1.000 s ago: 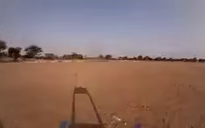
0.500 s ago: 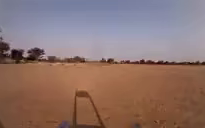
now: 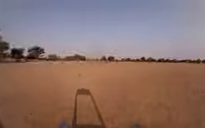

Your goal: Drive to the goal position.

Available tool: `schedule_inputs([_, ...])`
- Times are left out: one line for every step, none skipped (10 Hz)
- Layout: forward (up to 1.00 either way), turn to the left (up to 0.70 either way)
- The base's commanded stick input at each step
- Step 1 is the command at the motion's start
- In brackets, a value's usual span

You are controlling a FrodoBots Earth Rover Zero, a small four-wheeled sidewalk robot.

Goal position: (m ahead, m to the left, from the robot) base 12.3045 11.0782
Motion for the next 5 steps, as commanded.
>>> schedule_inputs([0.68, 0.00])
schedule_inputs([0.68, 0.00])
schedule_inputs([0.68, 0.00])
schedule_inputs([0.68, 0.00])
schedule_inputs([0.68, 0.00])
